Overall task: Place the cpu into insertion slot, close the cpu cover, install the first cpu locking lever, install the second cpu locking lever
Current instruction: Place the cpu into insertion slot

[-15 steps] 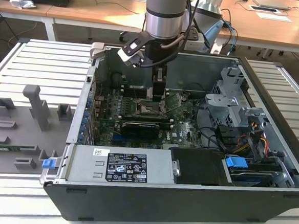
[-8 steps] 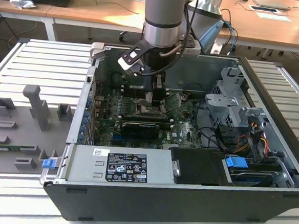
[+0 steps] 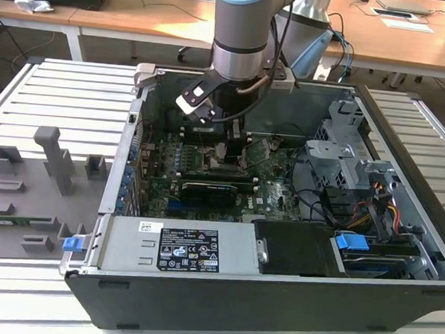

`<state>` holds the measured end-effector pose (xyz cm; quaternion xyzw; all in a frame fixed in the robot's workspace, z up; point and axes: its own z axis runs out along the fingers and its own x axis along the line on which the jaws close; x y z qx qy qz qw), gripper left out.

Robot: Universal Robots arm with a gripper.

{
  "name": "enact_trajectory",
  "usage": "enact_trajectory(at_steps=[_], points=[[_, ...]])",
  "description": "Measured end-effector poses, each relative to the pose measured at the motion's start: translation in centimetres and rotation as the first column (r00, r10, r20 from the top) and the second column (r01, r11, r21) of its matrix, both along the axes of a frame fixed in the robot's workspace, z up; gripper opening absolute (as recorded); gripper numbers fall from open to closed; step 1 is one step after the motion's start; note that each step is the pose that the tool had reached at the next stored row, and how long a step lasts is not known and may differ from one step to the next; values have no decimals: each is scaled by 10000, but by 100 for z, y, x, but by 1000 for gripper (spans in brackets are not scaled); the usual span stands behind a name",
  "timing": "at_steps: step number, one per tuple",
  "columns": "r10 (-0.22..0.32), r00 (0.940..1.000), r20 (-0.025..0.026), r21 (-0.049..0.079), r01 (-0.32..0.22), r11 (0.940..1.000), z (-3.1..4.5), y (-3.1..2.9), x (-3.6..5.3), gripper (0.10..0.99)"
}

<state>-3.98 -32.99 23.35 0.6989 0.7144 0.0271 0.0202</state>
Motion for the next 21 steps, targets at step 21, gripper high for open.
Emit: enact_trajectory(at_steps=[21], points=[[-213, 9997, -81, -71, 213, 9997, -285, 116, -61, 541]])
